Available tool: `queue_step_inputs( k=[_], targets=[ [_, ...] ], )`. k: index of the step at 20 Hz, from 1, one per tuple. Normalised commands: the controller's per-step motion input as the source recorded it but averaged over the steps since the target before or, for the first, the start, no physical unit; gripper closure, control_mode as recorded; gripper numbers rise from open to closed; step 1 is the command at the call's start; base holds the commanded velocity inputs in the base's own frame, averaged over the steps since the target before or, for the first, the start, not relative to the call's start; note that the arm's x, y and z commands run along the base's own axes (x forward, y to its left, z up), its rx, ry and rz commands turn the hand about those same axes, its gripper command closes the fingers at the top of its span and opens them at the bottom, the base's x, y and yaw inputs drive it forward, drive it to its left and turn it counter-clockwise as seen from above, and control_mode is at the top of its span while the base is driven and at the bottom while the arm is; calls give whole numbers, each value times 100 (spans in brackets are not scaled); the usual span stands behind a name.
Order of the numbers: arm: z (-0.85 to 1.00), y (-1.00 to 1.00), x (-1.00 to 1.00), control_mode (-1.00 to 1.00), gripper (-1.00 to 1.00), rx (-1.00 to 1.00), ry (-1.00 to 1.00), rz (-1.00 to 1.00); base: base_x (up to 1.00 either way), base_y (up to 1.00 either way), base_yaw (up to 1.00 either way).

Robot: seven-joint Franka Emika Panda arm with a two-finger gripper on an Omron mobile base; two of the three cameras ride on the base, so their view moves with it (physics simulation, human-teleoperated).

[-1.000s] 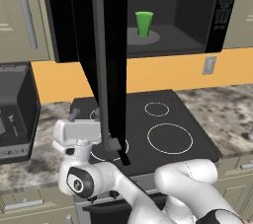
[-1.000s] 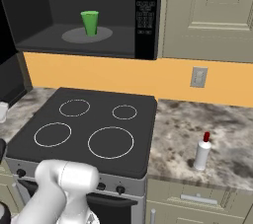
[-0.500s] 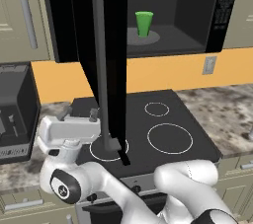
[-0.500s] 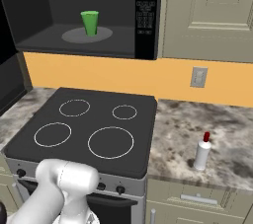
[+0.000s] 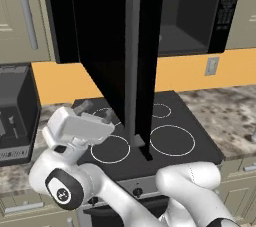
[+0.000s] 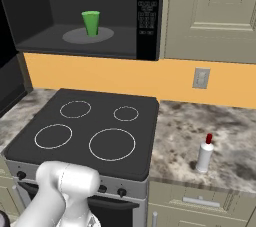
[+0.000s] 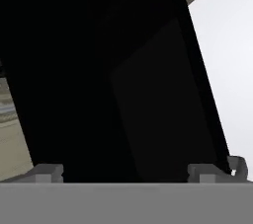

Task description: Place the microwavable item in the microwave. Then, close the microwave door and press the start button.

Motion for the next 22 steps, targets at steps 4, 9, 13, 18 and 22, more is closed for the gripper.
queue_step_inputs(
  k=[4,9,13,18,22],
  targets=[
    [40,-78,-10,-100,-100,28,0,0,0,0,0],
    [29,-85,0,-100,-100,28,3,2,0,0,0],
    [10,-91,0,-100,-100,22,9,9,0,0,0],
    [0,-81,18,-100,-100,7,21,18,0,0,0],
    [0,-65,33,-100,-100,0,31,26,0,0,0]
  ],
)
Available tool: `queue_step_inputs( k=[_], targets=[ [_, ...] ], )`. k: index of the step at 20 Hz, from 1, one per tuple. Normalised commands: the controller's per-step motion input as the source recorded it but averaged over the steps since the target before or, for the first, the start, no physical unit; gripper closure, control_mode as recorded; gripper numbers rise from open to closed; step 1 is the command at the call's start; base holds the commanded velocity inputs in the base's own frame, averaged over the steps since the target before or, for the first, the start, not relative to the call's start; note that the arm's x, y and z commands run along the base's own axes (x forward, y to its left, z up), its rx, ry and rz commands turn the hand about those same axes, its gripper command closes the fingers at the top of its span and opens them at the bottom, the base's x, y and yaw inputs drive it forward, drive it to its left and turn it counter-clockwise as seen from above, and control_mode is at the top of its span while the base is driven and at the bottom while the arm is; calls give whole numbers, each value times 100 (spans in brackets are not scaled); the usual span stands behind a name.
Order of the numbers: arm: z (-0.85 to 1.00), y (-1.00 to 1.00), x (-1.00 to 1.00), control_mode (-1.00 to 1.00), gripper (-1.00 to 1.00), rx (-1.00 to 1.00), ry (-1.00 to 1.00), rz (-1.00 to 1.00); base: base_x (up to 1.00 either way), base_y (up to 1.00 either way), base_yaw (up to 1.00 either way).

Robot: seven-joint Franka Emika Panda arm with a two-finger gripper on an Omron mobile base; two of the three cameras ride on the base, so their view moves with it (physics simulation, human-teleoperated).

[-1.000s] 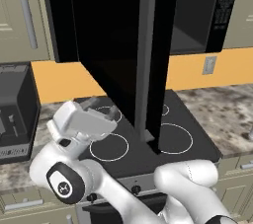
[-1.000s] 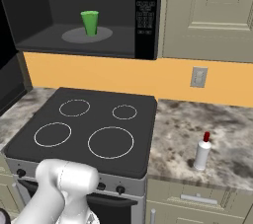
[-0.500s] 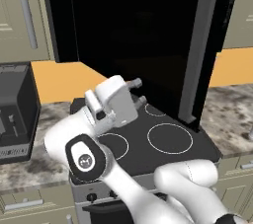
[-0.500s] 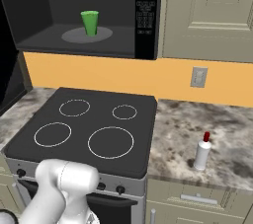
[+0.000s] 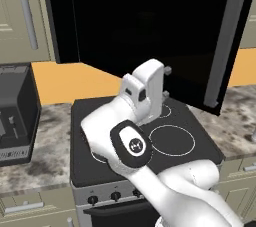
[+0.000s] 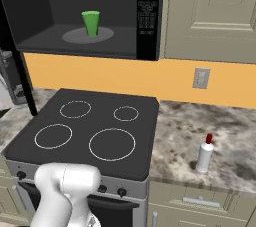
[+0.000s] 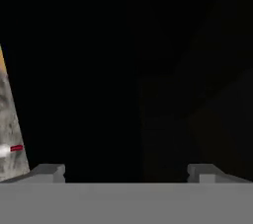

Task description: Place the microwavable item in the microwave. Then, close the microwave door and press the start button.

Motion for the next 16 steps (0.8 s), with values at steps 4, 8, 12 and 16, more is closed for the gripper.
queue_step_inputs(
  k=[4,8,12,16],
  targets=[
    [0,-53,45,-100,-100,0,34,28,0,0,0],
    [0,-32,59,-100,-100,0,39,26,0,0,0],
    [1,-9,71,-100,-100,-1,45,24,0,0,0],
    [12,0,76,-100,-100,-2,46,20,0,0,0]
  ],
)
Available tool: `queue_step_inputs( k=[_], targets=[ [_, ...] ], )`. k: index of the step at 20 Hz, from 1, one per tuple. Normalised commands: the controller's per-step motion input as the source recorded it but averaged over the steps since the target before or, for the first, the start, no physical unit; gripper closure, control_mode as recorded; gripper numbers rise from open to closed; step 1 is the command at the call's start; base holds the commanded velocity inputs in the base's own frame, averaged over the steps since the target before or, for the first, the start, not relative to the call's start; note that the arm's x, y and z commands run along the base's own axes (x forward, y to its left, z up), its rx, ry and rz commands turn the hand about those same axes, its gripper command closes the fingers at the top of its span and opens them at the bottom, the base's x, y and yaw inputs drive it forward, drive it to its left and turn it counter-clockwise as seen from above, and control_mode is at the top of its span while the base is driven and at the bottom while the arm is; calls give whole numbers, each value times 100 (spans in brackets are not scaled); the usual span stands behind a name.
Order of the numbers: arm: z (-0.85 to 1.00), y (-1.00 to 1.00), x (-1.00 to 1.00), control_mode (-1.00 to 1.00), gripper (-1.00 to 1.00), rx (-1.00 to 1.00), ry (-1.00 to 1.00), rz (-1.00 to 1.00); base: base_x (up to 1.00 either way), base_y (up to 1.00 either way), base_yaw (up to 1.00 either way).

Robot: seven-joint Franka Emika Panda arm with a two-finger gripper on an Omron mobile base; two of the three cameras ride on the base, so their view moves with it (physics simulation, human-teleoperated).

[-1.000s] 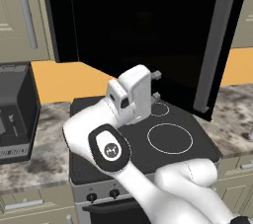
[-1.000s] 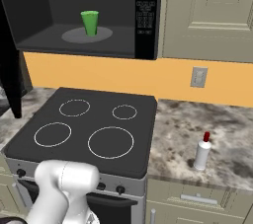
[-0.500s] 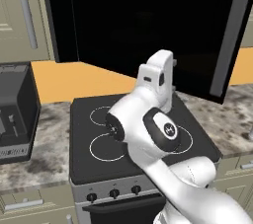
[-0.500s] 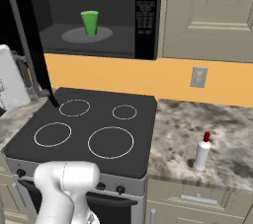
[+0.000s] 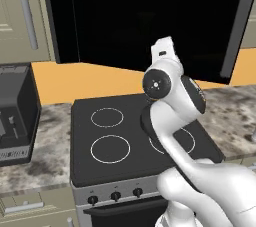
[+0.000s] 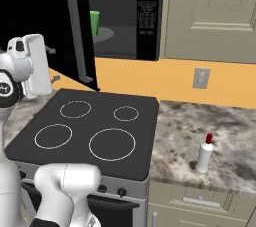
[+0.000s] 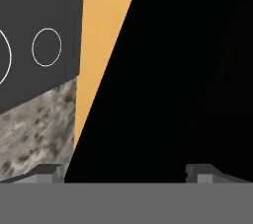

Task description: Place the microwavable item in the microwave. Then, close the microwave door and press the start button.

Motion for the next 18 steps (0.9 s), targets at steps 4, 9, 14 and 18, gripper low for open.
queue_step_inputs(
  k=[4,9,14,18],
  targets=[
    [8,0,67,-100,-100,-2,32,18,0,0,0],
    [0,-4,63,-100,-100,0,14,18,0,0,0],
    [0,-10,60,-100,-100,0,0,20,0,0,0],
    [0,-9,66,-100,-100,0,0,19,0,0,0]
  ],
)
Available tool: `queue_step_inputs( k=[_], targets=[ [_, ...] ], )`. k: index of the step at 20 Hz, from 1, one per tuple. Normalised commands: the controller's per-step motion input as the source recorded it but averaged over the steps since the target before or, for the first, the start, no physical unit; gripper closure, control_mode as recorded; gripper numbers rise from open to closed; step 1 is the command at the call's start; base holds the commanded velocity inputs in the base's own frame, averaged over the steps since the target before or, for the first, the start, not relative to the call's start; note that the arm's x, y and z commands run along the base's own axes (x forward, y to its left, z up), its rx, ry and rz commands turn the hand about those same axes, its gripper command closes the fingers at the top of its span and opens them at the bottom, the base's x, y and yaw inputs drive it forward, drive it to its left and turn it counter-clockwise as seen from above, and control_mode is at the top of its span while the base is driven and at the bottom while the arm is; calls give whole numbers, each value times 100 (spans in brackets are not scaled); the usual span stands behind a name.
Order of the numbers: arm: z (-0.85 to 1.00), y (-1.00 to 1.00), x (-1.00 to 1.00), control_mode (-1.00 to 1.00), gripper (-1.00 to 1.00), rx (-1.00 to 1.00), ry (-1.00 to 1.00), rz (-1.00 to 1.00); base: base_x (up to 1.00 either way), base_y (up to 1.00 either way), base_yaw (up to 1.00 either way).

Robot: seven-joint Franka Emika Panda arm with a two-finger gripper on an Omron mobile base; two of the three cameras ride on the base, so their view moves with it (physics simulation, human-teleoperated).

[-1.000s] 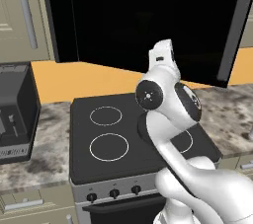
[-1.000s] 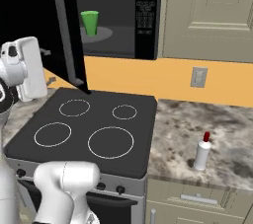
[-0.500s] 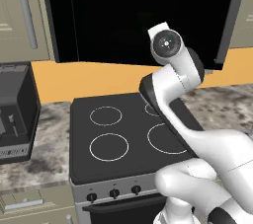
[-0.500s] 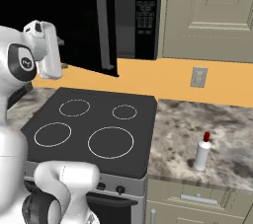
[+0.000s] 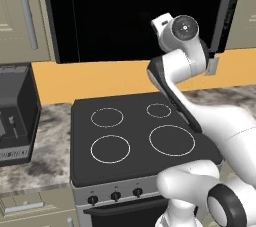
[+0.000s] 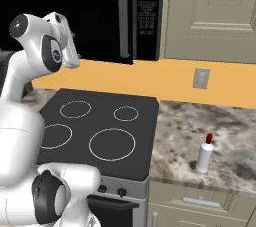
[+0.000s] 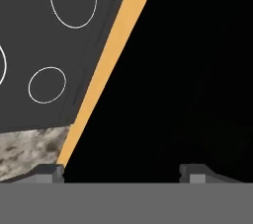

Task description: Place the microwavable item in the microwave. Then, close the microwave door and press the start button.

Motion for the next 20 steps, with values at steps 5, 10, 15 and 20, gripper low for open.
queue_step_inputs(
  k=[5,10,15,20],
  targets=[
    [0,-5,64,-100,-100,0,0,17,0,0,0],
    [0,0,41,-100,-100,0,0,12,0,0,0],
    [1,0,-27,-100,-100,0,0,12,0,0,0],
    [0,-16,-100,-100,-100,7,-5,11,0,0,0]
  ],
)
